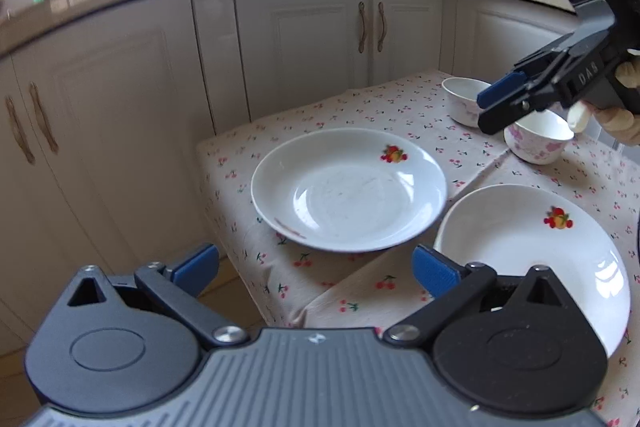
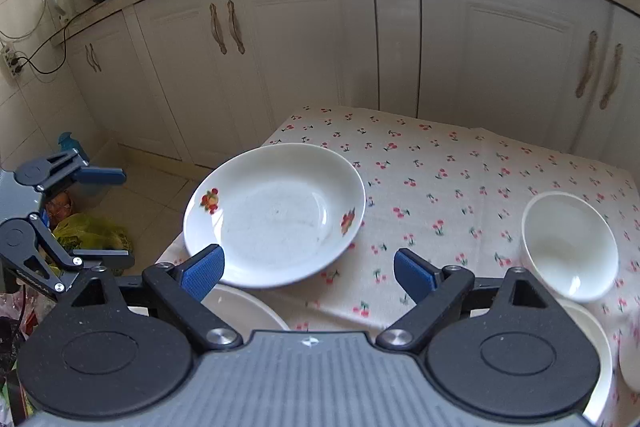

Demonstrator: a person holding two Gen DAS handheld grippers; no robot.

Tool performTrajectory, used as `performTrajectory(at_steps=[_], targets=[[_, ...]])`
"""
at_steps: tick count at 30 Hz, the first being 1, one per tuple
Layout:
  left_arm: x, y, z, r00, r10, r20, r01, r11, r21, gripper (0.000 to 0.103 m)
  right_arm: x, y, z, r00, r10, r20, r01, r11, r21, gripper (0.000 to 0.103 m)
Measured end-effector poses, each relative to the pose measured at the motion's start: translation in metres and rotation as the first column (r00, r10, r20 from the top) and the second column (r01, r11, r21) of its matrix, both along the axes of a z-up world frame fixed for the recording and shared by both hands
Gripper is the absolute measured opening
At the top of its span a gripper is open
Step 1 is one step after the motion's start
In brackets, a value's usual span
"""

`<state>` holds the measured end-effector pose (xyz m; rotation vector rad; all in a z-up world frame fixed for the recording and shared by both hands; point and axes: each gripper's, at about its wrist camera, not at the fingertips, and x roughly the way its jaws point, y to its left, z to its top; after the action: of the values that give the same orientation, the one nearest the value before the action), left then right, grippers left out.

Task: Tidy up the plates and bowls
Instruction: 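Close the right gripper on the rim of the shallow white dish, then lift the shallow white dish off the cloth with the right gripper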

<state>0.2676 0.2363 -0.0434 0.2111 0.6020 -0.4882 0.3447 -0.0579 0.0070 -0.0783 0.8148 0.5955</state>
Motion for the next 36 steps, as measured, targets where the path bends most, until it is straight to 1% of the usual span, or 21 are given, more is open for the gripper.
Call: performTrajectory(at_steps=[5, 8, 10, 12, 14, 15, 18, 20, 21, 23, 25, 27, 30, 36], targets=[[0.023, 0.007, -0.017, 0.997, -0.08, -0.021, 0.079, 0.996, -0.028, 0.101, 0.036, 0.009, -0.006, 0.998, -0.005, -0.064, 0.005, 1.0, 0.01, 0.094], [0.033, 0.006, -0.026, 0.989, -0.148, -0.018, 0.148, 0.989, -0.01, 0.1, 0.054, 0.013, -0.012, 0.996, -0.013, -0.092, 0.013, 1.0, 0.006, 0.092], [0.039, 0.005, -0.031, 0.982, -0.187, -0.031, 0.187, 0.982, -0.002, 0.1, 0.064, 0.016, -0.015, 0.995, -0.016, -0.101, 0.016, 1.0, -0.004, 0.092], [0.044, 0.008, -0.037, 0.976, -0.21, -0.05, 0.21, 0.978, -0.013, 0.1, 0.071, 0.019, -0.019, 0.994, -0.015, -0.111, 0.014, 1.0, -0.011, 0.092], [0.05, 0.009, -0.042, 0.975, -0.216, -0.051, 0.215, 0.976, -0.02, 0.094, 0.077, 0.022, -0.023, 0.992, 0.004, -0.128, -0.007, 1.0, -0.022, 0.09], [0.051, 0.01, -0.043, 0.973, -0.224, -0.055, 0.222, 0.974, -0.032, 0.094, 0.08, 0.024, -0.025, 0.991, 0.011, -0.135, -0.015, 0.999, -0.031, 0.09], [0.058, 0.007, -0.047, 0.966, -0.25, -0.065, 0.246, 0.968, -0.057, 0.094, 0.091, 0.029, -0.033, 0.984, 0.037, -0.172, -0.044, 0.998, -0.034, 0.084], [0.061, 0.003, -0.047, 0.962, -0.267, -0.06, 0.264, 0.963, -0.047, 0.094, 0.101, 0.03, -0.037, 0.979, 0.04, -0.199, -0.045, 0.999, -0.023, 0.083], [0.062, 0.001, -0.048, 0.96, -0.275, -0.06, 0.272, 0.961, -0.049, 0.094, 0.106, 0.031, -0.039, 0.977, 0.038, -0.208, -0.043, 0.999, -0.018, 0.078], [0.065, -0.002, -0.049, 0.957, -0.284, -0.059, 0.281, 0.958, -0.049, 0.094, 0.115, 0.033, -0.044, 0.972, 0.04, -0.233, -0.044, 0.999, -0.011, 0.074], [0.068, -0.004, -0.049, 0.954, -0.295, -0.058, 0.292, 0.955, -0.048, 0.094, 0.123, 0.035, -0.05, 0.964, 0.042, -0.261, -0.045, 0.999, -0.007, 0.061], [0.069, -0.007, -0.051, 0.95, -0.306, -0.056, 0.304, 0.952, -0.046, 0.094, 0.129, 0.036, -0.055, 0.957, 0.043, -0.285, -0.045, 0.999, -0.001, 0.055], [0.07, -0.009, -0.052, 0.946, -0.319, -0.055, 0.317, 0.947, -0.047, 0.094, 0.134, 0.036, -0.059, 0.955, 0.04, -0.293, -0.04, 0.999, 0.008, 0.052], [0.071, -0.011, -0.054, 0.942, -0.333, -0.05, 0.332, 0.943, -0.033, 0.094, 0.143, 0.036, -0.066, 0.944, 0.042, -0.328, -0.033, 0.999, 0.034, 0.049]])
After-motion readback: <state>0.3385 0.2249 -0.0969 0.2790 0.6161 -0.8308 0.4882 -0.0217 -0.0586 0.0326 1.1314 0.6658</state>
